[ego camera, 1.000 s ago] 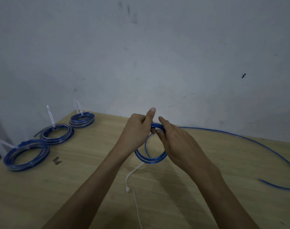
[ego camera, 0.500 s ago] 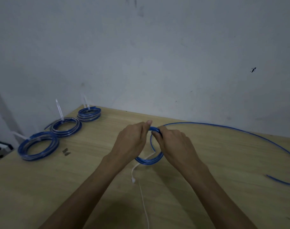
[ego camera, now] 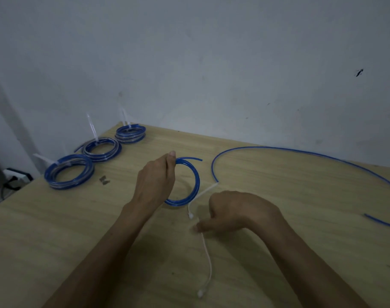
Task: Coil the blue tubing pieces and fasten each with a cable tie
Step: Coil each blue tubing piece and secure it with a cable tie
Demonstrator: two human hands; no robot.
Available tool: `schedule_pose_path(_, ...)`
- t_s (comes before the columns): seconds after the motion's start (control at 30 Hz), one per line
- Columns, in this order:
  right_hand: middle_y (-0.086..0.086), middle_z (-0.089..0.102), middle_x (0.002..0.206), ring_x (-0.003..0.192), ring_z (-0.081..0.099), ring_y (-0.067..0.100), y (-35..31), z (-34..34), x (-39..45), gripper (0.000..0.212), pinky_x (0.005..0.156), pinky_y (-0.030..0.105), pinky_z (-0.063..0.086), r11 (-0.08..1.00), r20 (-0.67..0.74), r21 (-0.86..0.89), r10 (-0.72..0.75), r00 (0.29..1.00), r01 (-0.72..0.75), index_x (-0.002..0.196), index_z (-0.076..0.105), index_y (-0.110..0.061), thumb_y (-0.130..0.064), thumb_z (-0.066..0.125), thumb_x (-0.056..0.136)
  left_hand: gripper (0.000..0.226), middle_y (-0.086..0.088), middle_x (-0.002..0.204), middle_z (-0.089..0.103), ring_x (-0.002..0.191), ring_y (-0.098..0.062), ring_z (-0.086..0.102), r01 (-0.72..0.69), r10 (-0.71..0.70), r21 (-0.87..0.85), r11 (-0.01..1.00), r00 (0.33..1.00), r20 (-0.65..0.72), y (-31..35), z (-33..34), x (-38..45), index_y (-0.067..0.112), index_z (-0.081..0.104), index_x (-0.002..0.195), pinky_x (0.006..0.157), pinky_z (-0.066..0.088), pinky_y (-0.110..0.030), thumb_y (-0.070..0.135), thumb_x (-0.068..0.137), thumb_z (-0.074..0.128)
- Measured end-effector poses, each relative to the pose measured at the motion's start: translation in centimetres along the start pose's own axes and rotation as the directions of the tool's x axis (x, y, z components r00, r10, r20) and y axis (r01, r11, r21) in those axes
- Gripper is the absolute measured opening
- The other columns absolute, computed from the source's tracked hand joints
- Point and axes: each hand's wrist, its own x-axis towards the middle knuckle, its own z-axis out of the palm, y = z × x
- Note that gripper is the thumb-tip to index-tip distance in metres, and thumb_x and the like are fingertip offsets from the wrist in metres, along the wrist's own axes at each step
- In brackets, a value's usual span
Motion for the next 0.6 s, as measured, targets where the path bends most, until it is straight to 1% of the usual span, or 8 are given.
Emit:
schedule_pose_path(0.1,-0.008,0.044,0.072,0.061,0.042,0.007,-0.8,1.0,0.5,0.046,0.054,0.027,0.031,0.997,0.053,-0.074,-0.027,0.998,0.031,0.067,0.038,-0.025,-0.055,0.062,0.092,0.050,-0.003,0.057,0.053,0.054,-0.022,0.052,0.000,0.000,-0.012,1.000,1.000,-0.006,-0.2,0.0,-0.2,0.019,0.047,0.069,0.053,0.036,-0.037,0.039,0.108,0.025)
schedule_pose_path(0.2,-0.007,0.044,0.072,0.061,0.042,0.008,-1.1,1.3,0.8,0.039,0.055,0.027,0.033,0.994,0.092,-0.078,-0.064,0.994,0.071,0.069,0.038,-0.025,-0.040,0.062,0.095,0.055,-0.008,0.062,0.059,0.059,-0.025,0.056,0.029,-0.030,-0.050,0.998,1.000,-0.007,-0.5,0.2,0.0,0.010,0.056,0.075,0.059,0.043,-0.041,0.040,0.108,0.025)
schedule_pose_path(0.3,-0.003,0.056,0.073,0.063,0.050,0.011,-0.7,0.9,0.9,0.028,0.056,0.027,0.038,0.992,0.102,-0.049,-0.109,0.989,0.114,0.075,0.053,-0.019,-0.037,0.060,0.095,0.058,-0.018,0.061,0.058,0.056,-0.033,0.055,0.076,-0.070,-0.185,0.980,0.997,0.042,-0.7,0.6,0.1,0.002,0.052,0.072,0.057,0.046,-0.046,0.040,0.109,0.027)
schedule_pose_path(0.33,-0.001,0.064,0.076,0.065,0.055,0.012,-0.4,0.6,0.8,0.027,0.058,0.027,0.041,0.993,0.093,-0.011,-0.120,0.988,0.121,0.081,0.061,-0.013,-0.035,0.058,0.096,0.057,-0.017,0.058,0.056,0.053,-0.032,0.054,0.105,-0.091,-0.238,0.966,0.994,0.068,-0.7,0.6,0.0,0.003,0.049,0.070,0.056,0.046,-0.043,0.040,0.109,0.028)
schedule_pose_path(0.4,0.002,0.076,0.085,0.068,0.067,0.012,0.4,-0.3,0.4,0.025,0.063,0.027,0.047,0.982,0.065,0.131,-0.146,0.987,0.136,0.093,0.066,-0.011,-0.032,0.054,0.098,0.051,-0.006,0.055,0.047,0.049,-0.021,0.050,0.161,-0.128,-0.346,0.924,0.985,0.116,-0.5,0.4,0.0,0.011,0.045,0.070,0.053,0.043,-0.033,0.038,0.109,0.029)
schedule_pose_path(0.47,0.002,0.078,0.083,0.068,0.072,0.011,1.1,-1.0,0.1,0.021,0.068,0.030,0.053,0.933,0.002,0.310,-0.191,0.982,0.181,0.095,0.063,-0.014,-0.029,0.050,0.101,0.044,0.002,0.058,0.037,0.049,-0.015,0.040,0.215,-0.151,-0.467,0.858,0.974,0.171,-0.1,0.3,0.1,0.013,0.044,0.073,0.049,0.036,-0.027,0.034,0.109,0.031)
schedule_pose_path(0.53,0.004,0.075,0.080,0.066,0.072,0.015,1.6,-1.4,0.3,0.021,0.072,0.036,0.058,0.861,-0.166,0.446,-0.188,0.968,0.244,0.098,0.062,-0.016,-0.028,0.047,0.105,0.040,0.005,0.059,0.031,0.050,-0.010,0.029,0.276,-0.170,-0.572,0.772,0.958,0.232,0.3,0.1,0.3,0.011,0.045,0.078,0.049,0.027,-0.025,0.031,0.110,0.032)
schedule_pose_path(0.6,0.007,0.067,0.075,0.058,0.070,0.016,2.0,-1.3,1.1,0.027,0.063,0.034,0.057,0.780,-0.319,0.558,-0.114,0.941,0.283,0.102,0.063,-0.011,-0.026,0.042,0.107,0.039,0.008,0.058,0.030,0.051,-0.007,0.026,0.314,-0.179,-0.630,0.710,0.946,0.270,0.5,0.0,0.2,0.010,0.047,0.081,0.049,0.024,-0.023,0.031,0.110,0.033)
